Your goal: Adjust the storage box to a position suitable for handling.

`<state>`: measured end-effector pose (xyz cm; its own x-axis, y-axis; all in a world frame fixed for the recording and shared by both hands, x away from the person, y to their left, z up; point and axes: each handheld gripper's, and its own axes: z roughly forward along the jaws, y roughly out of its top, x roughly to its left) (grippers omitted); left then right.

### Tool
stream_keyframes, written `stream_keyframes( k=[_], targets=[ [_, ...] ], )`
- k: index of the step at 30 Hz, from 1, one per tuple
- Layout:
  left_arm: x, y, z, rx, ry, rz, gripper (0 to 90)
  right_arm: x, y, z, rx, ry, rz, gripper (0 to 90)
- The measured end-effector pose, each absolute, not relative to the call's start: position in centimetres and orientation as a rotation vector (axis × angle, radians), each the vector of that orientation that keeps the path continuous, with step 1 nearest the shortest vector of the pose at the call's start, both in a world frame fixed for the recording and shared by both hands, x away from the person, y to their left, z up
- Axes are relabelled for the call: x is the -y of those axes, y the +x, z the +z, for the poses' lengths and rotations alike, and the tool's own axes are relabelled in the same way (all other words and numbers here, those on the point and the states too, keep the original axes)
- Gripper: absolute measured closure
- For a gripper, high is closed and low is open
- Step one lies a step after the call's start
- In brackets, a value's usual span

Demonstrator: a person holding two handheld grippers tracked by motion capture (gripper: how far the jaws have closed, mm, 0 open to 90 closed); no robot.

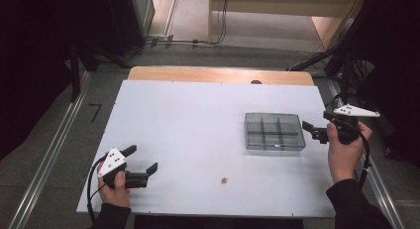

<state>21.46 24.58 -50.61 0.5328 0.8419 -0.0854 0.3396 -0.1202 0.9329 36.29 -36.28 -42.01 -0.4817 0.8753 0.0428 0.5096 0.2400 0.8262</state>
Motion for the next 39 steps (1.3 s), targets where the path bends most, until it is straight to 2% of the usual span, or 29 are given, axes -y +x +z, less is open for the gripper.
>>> stream_keyframes(
  k=[3,8,11,16,19,24,26,39],
  targets=[
    [-24.6,21.5,-50.6,-1.004,1.704,0.584,0.8,36.7,37.6,-42.4,-2.106,1.302,1.070,5.4],
    [-24.5,21.5,-50.6,-1.002,1.709,0.587,0.7,37.5,39.5,-43.2,-2.114,1.395,0.984,17.5],
    [-24.5,21.5,-50.6,-1.000,1.712,0.587,0.8,37.7,40.7,-44.0,-2.146,1.448,0.933,30.6],
    [-24.5,21.5,-50.6,-1.002,1.710,0.587,0.8,38.1,42.4,-45.3,-2.180,1.574,0.895,61.1],
    [-24.5,21.5,-50.6,-1.001,1.713,0.586,0.8,37.9,43.1,-45.9,-2.236,1.597,0.863,72.5],
    [-24.5,21.5,-50.6,-1.001,1.714,0.584,0.8,37.1,44.0,-46.3,-2.265,1.611,0.796,84.8],
    [-24.5,21.5,-50.6,-1.003,1.713,0.582,0.7,37.0,44.5,-46.4,-2.277,1.648,0.840,87.7],
    [-24.5,21.5,-50.6,-1.000,1.715,0.581,0.8,35.0,46.2,-46.0,-2.357,1.603,0.800,88.0]
  ],
)
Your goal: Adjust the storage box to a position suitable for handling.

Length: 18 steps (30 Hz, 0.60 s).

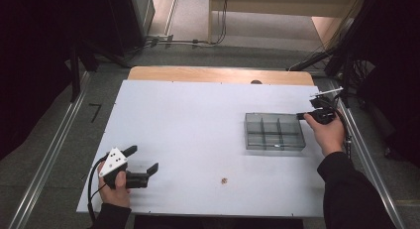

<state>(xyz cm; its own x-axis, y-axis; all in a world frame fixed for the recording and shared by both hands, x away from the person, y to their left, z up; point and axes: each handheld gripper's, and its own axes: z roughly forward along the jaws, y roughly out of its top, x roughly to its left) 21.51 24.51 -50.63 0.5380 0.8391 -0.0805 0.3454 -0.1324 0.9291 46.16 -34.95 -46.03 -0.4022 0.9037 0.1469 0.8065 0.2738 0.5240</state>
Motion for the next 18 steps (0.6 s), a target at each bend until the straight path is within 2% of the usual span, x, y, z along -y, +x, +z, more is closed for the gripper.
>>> stream_keyframes(
  k=[18],
  targets=[
    [-24.4,21.6,-50.6,-0.997,1.723,0.577,0.8,33.1,46.2,-46.7,-2.470,1.449,0.888,88.2]
  ],
)
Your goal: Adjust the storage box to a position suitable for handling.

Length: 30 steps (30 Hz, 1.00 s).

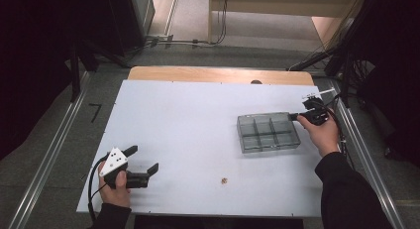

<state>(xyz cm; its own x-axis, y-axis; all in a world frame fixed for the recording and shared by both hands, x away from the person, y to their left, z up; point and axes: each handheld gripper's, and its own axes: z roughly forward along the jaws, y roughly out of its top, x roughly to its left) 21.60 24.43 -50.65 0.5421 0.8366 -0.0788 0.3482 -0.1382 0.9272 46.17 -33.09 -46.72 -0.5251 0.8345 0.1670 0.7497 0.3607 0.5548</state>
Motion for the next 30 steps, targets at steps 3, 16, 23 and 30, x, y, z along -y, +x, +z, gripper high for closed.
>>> stream_keyframes(
  k=[3,16,23,30],
  targets=[
    [-24.4,21.6,-50.7,-0.997,1.722,0.577,0.8,32.6,46.2,-46.9,-2.490,1.425,0.890,88.2],
    [-24.4,21.6,-50.6,-0.996,1.726,0.577,0.8,30.0,45.7,-47.4,-2.574,1.327,0.896,88.3],
    [-24.4,21.6,-50.6,-0.995,1.727,0.577,0.8,28.8,45.2,-47.6,-2.634,1.267,0.914,88.3],
    [-24.4,21.6,-50.6,-0.996,1.730,0.577,0.8,27.5,44.4,-47.7,-2.682,1.200,0.917,88.3]
  ],
)
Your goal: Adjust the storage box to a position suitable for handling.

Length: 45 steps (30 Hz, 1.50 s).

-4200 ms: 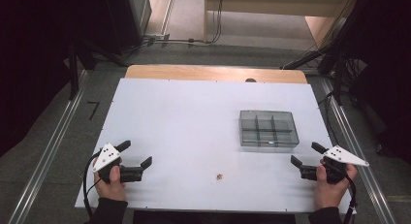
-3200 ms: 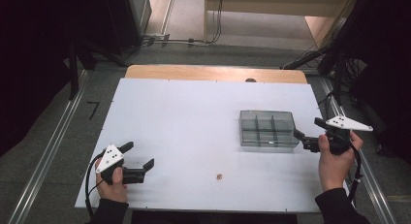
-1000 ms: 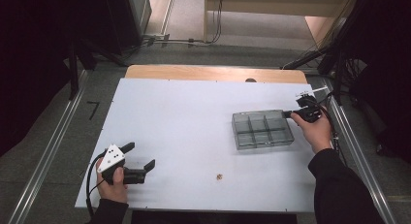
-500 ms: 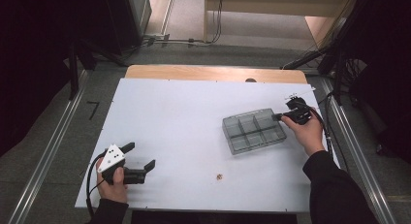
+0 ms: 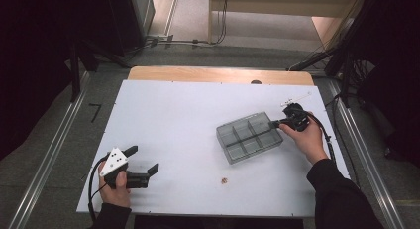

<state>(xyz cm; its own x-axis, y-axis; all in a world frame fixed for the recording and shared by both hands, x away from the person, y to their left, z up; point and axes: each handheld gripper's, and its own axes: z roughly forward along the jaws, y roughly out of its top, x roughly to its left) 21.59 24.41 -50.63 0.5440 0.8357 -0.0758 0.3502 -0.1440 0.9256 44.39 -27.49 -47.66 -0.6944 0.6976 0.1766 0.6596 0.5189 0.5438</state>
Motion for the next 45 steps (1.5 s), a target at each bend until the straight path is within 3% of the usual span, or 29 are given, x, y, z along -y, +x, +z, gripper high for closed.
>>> stream_keyframes(
  k=[20,45],
  targets=[
    [-24.3,21.6,-50.7,-0.997,1.733,0.580,0.8,25.1,39.8,-48.4,-2.754,1.143,0.945,88.1],
    [-24.1,21.6,-50.6,-0.998,1.747,0.590,0.8,22.4,30.5,-49.2,-2.682,1.067,1.013,88.1]
  ],
)
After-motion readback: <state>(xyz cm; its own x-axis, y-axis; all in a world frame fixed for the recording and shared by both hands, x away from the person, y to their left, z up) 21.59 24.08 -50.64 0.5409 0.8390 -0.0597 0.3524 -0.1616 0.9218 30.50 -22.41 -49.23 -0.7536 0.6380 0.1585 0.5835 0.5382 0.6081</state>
